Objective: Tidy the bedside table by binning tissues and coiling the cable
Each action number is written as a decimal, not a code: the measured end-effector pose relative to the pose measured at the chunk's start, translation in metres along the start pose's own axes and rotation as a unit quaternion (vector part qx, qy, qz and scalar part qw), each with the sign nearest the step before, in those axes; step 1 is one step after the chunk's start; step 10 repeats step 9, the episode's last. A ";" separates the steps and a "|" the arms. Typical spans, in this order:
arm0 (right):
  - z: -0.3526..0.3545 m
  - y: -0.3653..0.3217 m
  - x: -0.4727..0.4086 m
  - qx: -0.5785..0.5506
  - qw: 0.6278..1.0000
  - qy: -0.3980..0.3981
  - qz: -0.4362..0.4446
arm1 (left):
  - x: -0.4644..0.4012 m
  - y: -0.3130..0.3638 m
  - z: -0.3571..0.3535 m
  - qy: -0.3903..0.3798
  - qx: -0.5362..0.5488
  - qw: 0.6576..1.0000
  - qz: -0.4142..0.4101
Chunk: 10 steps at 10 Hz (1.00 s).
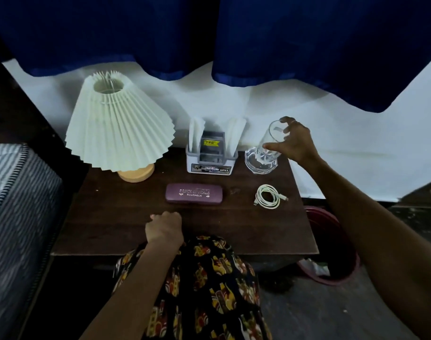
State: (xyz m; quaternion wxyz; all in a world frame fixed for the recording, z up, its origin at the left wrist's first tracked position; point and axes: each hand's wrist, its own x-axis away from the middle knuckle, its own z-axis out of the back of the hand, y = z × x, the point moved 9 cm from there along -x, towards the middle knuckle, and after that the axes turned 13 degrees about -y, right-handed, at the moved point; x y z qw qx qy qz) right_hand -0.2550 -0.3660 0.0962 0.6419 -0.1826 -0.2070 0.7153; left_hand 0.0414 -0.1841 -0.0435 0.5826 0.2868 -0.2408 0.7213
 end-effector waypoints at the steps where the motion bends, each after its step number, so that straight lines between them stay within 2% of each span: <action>1: -0.015 0.009 -0.015 -0.008 1.000 -0.017 -0.016 | -0.003 0.001 0.003 0.011 -0.003 1.000 0.008; 4: -0.040 0.024 -0.030 -0.001 0.998 -0.055 -0.040 | -0.010 0.003 0.004 0.022 -0.003 1.000 0.013; 7: -0.044 0.026 -0.030 -0.007 0.995 -0.058 -0.079 | -0.011 0.005 0.002 0.019 -0.011 1.000 0.012; 10: -0.049 0.018 -0.028 0.005 0.992 -0.106 -0.068 | -0.005 0.003 0.002 0.016 0.002 1.000 -0.003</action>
